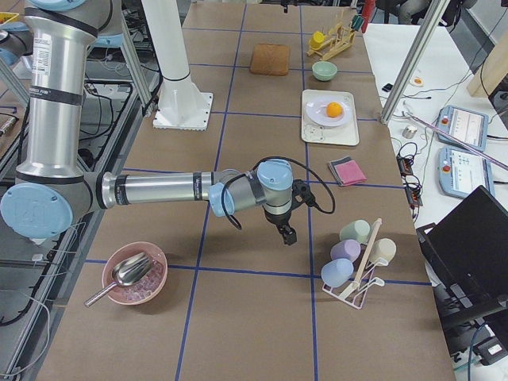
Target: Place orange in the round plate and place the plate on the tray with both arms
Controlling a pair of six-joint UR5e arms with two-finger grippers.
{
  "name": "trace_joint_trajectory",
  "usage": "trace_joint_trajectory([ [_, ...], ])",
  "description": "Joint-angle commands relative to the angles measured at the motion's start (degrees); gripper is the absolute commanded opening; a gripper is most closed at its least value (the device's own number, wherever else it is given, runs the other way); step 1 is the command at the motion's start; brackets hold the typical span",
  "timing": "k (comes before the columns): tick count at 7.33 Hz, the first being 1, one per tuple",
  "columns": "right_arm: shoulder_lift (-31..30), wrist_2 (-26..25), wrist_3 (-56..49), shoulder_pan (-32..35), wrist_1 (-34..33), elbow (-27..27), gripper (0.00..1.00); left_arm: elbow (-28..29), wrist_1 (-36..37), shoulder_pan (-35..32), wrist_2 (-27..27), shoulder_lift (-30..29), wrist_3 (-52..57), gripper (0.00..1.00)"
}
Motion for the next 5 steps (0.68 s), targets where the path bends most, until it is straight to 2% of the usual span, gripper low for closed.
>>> trace_joint_trajectory([
  [1, -0.05, 1.1, -3.28, 1.38, -3.37, -0.37, 0.99, 5.66, 0.4, -8.64, -6.36, 0.89, 3.09, 1.0],
  [2, -0.31, 1.71, -3.1, 1.73, -3.46, -0.29, 0.99, 6.28, 0.74, -8.67, -6.11, 0.99, 3.09, 1.0],
  [4, -0.23, 7.58, -2.49, 4.27, -4.68, -0.29, 0.99, 6.2, 0.66, -8.59, -6.02, 0.9, 2.48, 1.0],
  [5, 0.12, 7.78, -2.49, 4.54, -4.69, -0.03, 0.99, 6.11, 0.66, -8.41, -6.1, 0.9, 2.3, 1.0],
])
